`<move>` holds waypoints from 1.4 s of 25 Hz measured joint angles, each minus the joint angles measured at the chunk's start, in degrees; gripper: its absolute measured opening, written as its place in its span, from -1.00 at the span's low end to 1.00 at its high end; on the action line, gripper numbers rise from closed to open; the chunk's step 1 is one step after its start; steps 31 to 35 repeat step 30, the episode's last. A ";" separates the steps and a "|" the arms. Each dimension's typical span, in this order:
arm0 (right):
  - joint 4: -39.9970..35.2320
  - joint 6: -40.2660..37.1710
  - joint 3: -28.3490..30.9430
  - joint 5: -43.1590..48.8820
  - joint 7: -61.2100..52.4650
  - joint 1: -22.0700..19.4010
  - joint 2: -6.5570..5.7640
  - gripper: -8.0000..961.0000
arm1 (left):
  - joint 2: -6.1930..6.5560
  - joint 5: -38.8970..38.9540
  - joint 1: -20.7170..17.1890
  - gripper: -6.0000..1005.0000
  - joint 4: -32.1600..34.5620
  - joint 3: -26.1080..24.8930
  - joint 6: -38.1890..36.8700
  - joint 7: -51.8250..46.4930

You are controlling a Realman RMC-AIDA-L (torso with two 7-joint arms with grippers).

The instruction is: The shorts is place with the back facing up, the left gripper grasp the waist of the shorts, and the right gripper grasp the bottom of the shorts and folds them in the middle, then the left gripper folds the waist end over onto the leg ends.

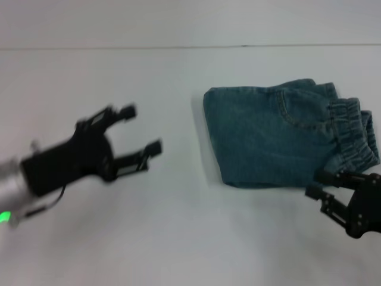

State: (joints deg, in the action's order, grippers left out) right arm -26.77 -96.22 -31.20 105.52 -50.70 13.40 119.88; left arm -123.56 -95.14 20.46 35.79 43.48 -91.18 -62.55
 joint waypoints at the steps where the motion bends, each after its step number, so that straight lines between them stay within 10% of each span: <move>1: 0.52 -0.22 -0.03 0.00 1.01 0.16 -0.01 -0.51 | 0.37 -2.15 -1.89 0.86 -3.87 -3.40 -1.29 4.12; 22: 1.02 -1.04 -2.13 2.11 7.40 1.23 -0.35 0.97 | -0.46 -8.88 -13.99 0.86 -9.66 -23.04 -2.68 17.48; 35: 1.01 -0.07 -2.07 2.15 7.35 1.22 -0.35 0.96 | -0.45 -9.48 -14.23 0.86 -9.81 -23.12 -2.36 18.12</move>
